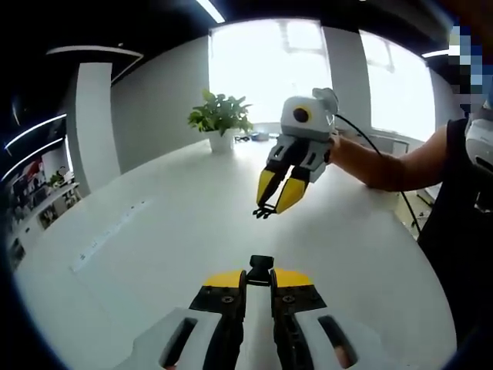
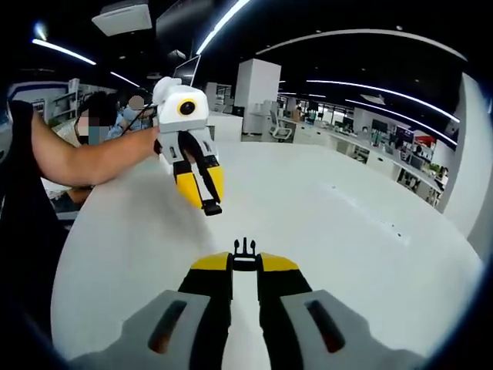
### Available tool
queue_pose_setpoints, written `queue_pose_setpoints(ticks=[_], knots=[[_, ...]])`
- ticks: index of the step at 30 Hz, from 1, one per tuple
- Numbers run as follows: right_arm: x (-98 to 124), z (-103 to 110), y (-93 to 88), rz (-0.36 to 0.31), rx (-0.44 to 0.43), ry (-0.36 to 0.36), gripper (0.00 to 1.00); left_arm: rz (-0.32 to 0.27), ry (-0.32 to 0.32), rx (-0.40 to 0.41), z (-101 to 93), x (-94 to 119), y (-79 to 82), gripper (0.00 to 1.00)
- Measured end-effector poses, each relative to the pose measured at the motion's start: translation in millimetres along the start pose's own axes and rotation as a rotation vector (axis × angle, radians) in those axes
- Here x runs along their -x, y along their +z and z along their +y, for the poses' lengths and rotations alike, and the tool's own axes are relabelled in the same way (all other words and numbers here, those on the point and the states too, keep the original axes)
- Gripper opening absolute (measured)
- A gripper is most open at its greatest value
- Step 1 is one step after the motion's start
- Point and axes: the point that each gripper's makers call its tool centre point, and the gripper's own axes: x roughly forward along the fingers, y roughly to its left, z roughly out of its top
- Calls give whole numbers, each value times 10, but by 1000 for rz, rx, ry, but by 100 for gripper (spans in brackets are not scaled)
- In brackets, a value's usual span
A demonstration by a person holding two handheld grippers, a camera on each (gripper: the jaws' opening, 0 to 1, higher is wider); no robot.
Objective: Snap the two parts of the plastic buckle together until the buckle closes and remains connected.
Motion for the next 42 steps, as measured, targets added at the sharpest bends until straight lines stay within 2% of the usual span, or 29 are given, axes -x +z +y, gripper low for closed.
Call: queue_pose_setpoints(ticks=[18,42], knots=[[97,233,-65,1,6,-2,11,10,4,-9,-201,48,-68,10],[107,341,-71,-5,12,14,11,22,-3,-23,-334,100,-120,10]])
